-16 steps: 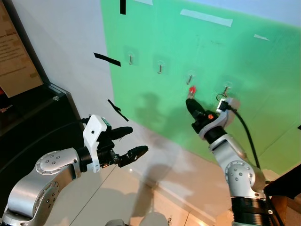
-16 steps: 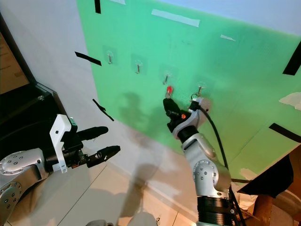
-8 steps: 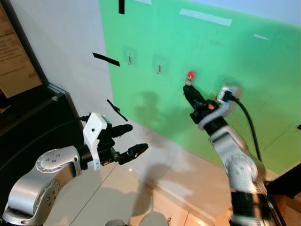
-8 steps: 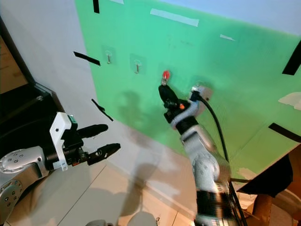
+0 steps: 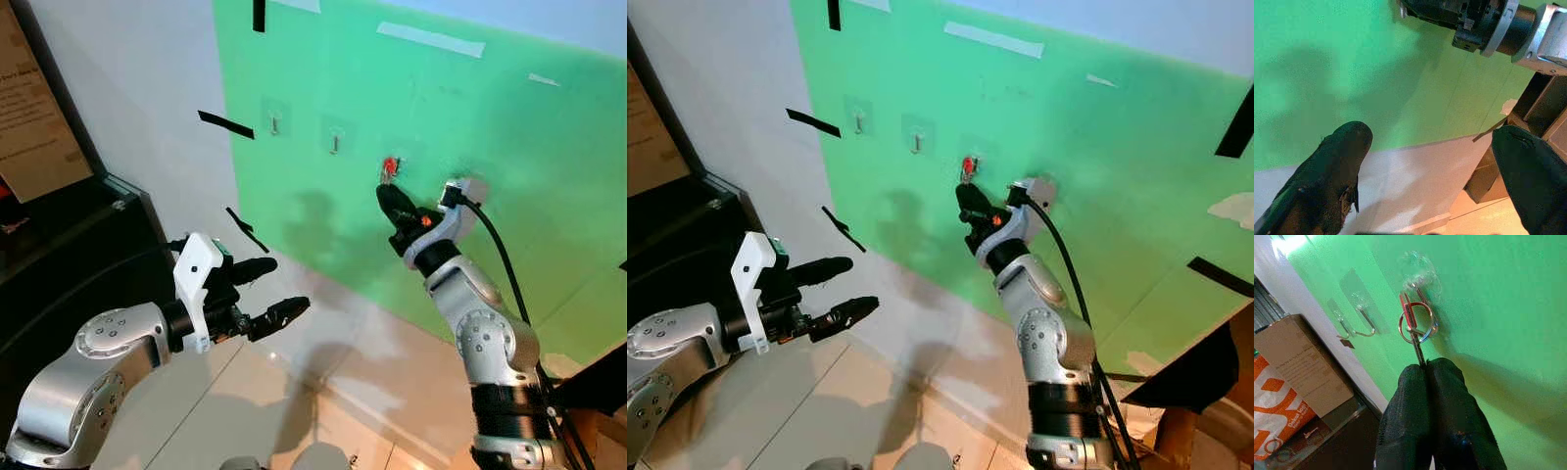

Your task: Hang keys on a hook

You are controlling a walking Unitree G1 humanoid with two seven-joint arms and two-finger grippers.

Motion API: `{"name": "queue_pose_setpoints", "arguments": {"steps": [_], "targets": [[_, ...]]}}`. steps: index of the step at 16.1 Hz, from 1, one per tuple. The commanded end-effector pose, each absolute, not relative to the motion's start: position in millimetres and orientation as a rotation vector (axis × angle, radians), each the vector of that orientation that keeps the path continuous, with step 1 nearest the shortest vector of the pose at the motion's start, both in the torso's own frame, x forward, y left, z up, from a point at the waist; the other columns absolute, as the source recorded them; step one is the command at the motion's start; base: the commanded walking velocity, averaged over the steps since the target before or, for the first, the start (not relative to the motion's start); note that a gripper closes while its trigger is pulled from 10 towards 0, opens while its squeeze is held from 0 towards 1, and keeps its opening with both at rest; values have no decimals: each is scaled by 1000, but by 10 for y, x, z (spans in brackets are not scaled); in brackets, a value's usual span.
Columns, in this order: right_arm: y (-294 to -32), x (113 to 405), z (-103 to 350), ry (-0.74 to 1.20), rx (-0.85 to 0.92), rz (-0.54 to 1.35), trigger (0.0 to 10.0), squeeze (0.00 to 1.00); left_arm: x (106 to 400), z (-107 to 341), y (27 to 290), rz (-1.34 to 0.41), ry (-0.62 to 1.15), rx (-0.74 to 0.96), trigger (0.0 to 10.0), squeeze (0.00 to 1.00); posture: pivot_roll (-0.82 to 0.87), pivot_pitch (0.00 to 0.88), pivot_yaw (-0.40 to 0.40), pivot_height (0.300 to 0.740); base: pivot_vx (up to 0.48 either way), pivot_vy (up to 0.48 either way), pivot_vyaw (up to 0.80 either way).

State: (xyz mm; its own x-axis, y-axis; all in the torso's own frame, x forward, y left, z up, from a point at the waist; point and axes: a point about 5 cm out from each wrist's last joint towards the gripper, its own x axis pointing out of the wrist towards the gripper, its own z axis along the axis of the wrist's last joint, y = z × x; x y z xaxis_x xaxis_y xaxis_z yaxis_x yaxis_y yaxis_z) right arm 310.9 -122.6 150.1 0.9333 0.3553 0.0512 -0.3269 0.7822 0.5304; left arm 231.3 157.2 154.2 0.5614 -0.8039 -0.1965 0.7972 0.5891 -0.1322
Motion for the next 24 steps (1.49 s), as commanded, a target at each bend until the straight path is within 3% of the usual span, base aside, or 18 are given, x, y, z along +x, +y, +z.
{"name": "queue_pose_setpoints", "arguments": {"steps": [1,9,13,14,19,21,22,24], "targets": [[-1341,3057,1327,131,524,303,10000,0,2307,1575,1568,-945,241,-24,10000,345,89,0,-19,740,0,0,0],[-1481,2934,1203,171,463,263,10000,0,2307,1572,1551,-954,239,-17,10000,345,84,0,-17,740,0,0,0],[-1432,2948,1229,169,438,286,10000,24,2311,1573,1538,-954,232,-11,10000,345,87,0,-22,740,0,0,0],[-1432,2949,1225,170,435,284,10000,1000,2311,1573,1539,-954,231,-11,10000,341,87,0,-23,740,0,0,0],[-1481,2883,1168,153,375,282,10000,1000,2312,1563,1537,-948,228,-13,10000,341,81,0,-24,740,0,0,0],[-1550,2830,1075,182,302,260,10000,1000,2391,1555,1579,-849,181,33,10000,361,76,0,-23,740,0,0,0],[-1567,2819,1054,188,281,254,10000,1000,2451,1550,1620,-773,155,54,10000,361,75,0,-21,740,0,0,0],[-1605,2769,1004,193,223,238,10000,1000,2648,1494,1914,-397,85,130,10000,376,79,0,-23,740,0,0,0]]}}
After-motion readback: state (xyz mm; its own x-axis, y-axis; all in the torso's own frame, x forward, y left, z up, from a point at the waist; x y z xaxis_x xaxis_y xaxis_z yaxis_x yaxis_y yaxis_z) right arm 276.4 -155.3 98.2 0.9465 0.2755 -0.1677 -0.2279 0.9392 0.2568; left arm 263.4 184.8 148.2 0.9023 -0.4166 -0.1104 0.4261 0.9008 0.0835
